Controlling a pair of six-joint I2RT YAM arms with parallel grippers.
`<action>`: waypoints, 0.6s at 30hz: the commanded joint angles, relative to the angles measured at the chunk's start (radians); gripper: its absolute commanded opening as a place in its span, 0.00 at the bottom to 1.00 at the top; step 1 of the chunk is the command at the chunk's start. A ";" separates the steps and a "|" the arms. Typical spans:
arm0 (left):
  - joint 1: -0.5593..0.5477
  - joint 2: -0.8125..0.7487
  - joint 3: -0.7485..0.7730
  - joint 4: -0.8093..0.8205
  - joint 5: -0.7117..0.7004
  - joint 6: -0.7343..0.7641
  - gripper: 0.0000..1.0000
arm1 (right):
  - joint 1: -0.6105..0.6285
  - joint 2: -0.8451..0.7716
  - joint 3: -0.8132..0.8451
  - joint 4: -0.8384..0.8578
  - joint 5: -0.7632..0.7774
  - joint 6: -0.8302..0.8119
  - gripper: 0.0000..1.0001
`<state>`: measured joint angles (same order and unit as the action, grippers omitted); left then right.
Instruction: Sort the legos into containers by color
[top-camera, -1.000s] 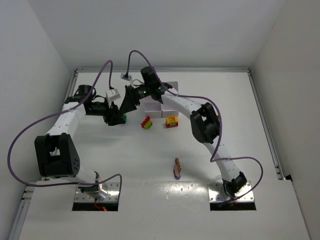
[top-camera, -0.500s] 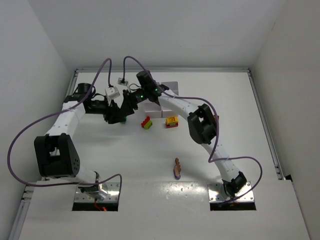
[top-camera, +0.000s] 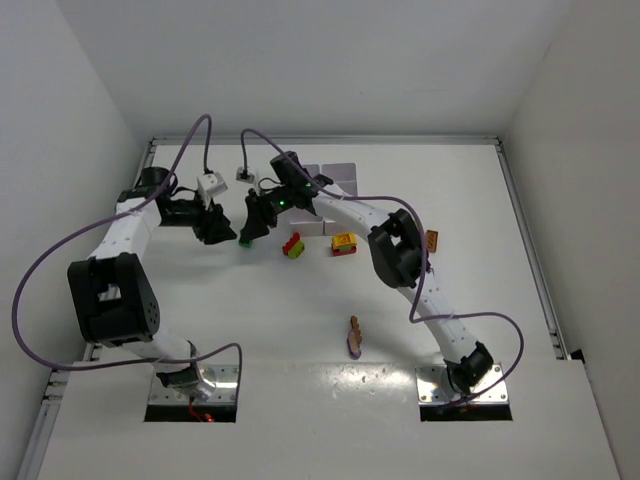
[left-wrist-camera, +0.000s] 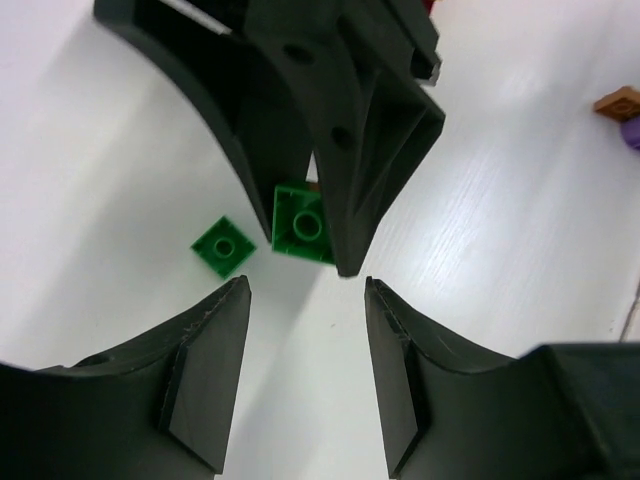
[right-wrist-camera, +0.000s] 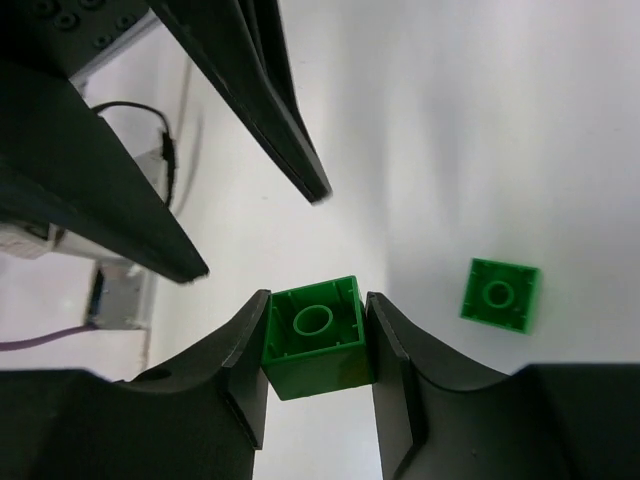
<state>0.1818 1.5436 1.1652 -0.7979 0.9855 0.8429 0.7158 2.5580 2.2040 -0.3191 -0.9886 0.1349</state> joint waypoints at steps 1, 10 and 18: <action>0.030 0.012 0.030 0.012 -0.001 0.055 0.55 | -0.003 0.025 0.057 0.025 0.056 -0.050 0.16; 0.087 0.021 0.021 0.041 -0.030 0.055 0.55 | 0.016 0.034 0.057 -0.049 0.192 -0.136 0.53; 0.087 -0.045 0.011 0.051 -0.010 0.045 0.55 | 0.016 0.007 0.079 -0.058 0.212 -0.156 0.57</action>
<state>0.2573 1.5646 1.1652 -0.7685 0.9279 0.8673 0.7231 2.6068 2.2299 -0.3874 -0.7803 0.0139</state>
